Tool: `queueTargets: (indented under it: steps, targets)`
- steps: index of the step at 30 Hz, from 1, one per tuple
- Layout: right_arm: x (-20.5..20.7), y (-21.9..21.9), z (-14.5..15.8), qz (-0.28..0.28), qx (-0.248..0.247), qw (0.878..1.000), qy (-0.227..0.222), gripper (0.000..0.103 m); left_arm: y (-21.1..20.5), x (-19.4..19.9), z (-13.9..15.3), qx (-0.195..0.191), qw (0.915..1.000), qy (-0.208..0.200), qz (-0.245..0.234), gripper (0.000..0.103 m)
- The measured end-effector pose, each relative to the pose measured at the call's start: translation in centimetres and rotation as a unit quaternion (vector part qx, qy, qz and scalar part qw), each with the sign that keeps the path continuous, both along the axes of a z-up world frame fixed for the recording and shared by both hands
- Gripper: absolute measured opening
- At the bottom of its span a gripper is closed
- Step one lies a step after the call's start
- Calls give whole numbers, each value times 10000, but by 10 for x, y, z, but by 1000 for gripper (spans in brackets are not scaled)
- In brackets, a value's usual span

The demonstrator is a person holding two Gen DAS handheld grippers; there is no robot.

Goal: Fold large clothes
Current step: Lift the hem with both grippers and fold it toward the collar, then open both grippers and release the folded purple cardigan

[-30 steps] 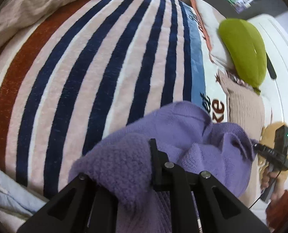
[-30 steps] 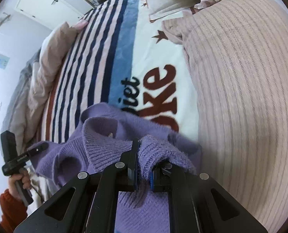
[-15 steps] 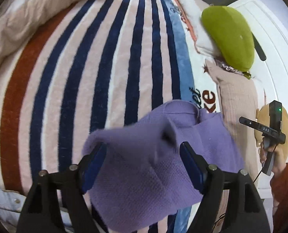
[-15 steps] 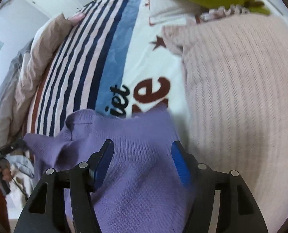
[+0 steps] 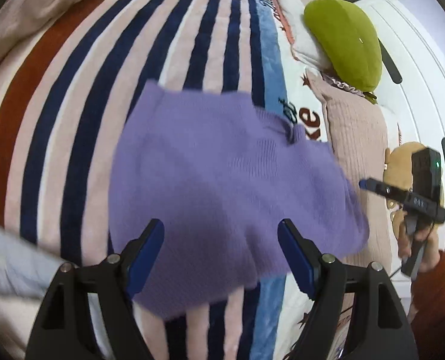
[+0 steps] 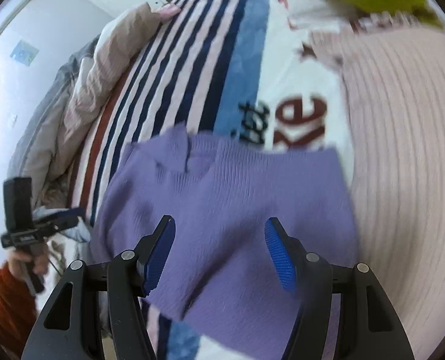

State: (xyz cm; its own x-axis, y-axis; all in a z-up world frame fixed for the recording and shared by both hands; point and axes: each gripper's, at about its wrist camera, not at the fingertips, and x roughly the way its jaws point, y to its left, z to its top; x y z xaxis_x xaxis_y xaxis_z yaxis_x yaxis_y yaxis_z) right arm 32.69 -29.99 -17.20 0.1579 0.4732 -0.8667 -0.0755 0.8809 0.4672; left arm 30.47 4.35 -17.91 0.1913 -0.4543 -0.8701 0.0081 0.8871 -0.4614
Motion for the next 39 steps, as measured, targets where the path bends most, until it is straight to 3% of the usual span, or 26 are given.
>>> queueTargets:
  steps: [2, 5, 8, 11, 14, 16, 18, 20, 23, 26, 29, 31, 33, 36, 39]
  targets:
    - [-29, 0, 1, -109, 164, 9998, 8, 60, -5, -28, 2, -219, 9997, -86, 96, 77]
    - [-75, -4, 2, -407, 421, 9983, -58, 77, -8, -61, -2, -491, 9979, -87, 402, 84]
    - [-115, -6, -2, -725, 575, 9957, -13, 79, -10, -89, -18, -878, 9929, 164, 787, 85]
    - [-148, -9, -15, -1167, 825, 9897, 96, 79, -12, -106, -43, -1345, 9820, 481, 1237, 85]
    - [-161, -3, -21, -1290, 652, 9895, 33, 79, -9, -113, -65, -1572, 9688, 541, 1839, 85]
    - [-160, 14, -13, -941, 466, 9941, -279, 73, -7, -112, -75, -1760, 9590, 489, 2166, 85]
    - [-151, 39, 3, -381, 122, 9965, -741, 49, -5, -108, -81, -1787, 9544, 419, 2355, 85]
    - [-140, 59, 12, 52, -107, 9946, -1031, 37, -3, -104, -89, -1807, 9476, 434, 2599, 86]
    - [-118, 91, 17, 640, -356, 9887, -1307, 9, 1, -105, -101, -1976, 9283, 466, 3117, 95]
    - [-99, 118, 11, 1014, -639, 9818, -1475, 7, 2, -103, -115, -1788, 9221, 553, 3386, 100]
    - [-85, 135, -9, 1232, -790, 9816, -1225, 6, 2, -101, -133, -2039, 9044, 748, 3674, 102]
    - [-78, 139, -29, 1241, -870, 9844, -899, 6, -1, -97, -136, -1968, 9054, 736, 3690, 102]
    - [-73, 136, -48, 1186, -859, 9873, -609, 5, -4, -91, -132, -1815, 9132, 598, 3598, 102]
    - [-67, 135, -69, 1242, -843, 9880, -353, 2, -5, -83, -121, -1511, 9245, 354, 3483, 89]
    - [-65, 131, -74, 1146, -720, 9904, -284, 1, -9, -73, -109, -1265, 9381, 162, 3220, 66]
